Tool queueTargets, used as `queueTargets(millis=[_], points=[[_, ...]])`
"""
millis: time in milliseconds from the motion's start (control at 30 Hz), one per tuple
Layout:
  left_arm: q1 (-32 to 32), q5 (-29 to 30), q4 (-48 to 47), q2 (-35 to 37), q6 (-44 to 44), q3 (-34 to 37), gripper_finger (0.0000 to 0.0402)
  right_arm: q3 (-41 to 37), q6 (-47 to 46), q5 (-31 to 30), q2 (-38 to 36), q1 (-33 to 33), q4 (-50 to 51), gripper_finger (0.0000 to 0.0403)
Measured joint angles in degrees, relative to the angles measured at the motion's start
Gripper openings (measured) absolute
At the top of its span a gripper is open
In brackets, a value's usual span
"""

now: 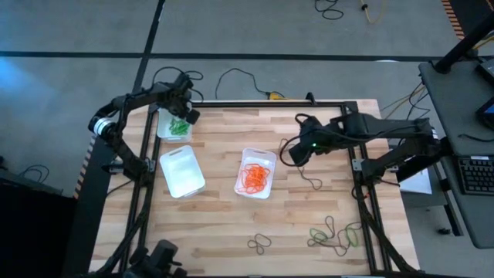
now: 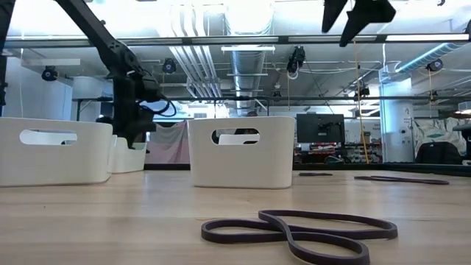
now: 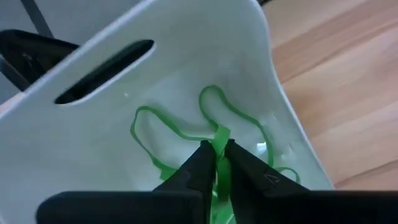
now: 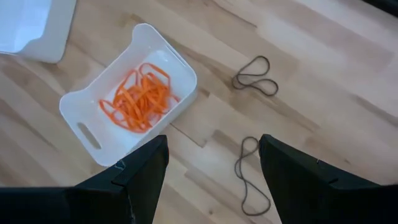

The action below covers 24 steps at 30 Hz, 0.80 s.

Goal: Sort rubber bands into baskets
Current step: Put the green rubber band into the top white bin

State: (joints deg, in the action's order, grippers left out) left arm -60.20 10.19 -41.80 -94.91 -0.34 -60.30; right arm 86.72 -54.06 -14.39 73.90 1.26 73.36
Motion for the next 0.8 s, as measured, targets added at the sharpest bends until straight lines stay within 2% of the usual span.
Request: queueTargets(millis=[167,367,633,733,800], points=[[-0.17,1.58,0.12,-2.44,-1.49,0.02,0.0065,-2.61,-0.01,0.08,0.28,0.00,-3.85,0.0242],[-0.37,2.44,-2.57,-3.63,-1.75,-3.14,0.0124,-2.74,0.07,1.38,0.12,0.42,-4.45,0.0242],[-0.40,2.45,-11.04,-3.49,-1.74,-10.82,0.0154,-4.52,-5.03,2.03,0.04,0.50,2.89,0.0242],[-0.40,2.28,-12.97,-2.75,-1.21,-12.41,0.0164,-9.14,-8.36,8.27,0.04,1.53,1.99,0.0242],[-0.40,-0.06,-13.42,-1.33,-0.79,-12.90,0.0169,-13.37,-11.11,13.76,0.06,3.30,0.40,0.0242]])
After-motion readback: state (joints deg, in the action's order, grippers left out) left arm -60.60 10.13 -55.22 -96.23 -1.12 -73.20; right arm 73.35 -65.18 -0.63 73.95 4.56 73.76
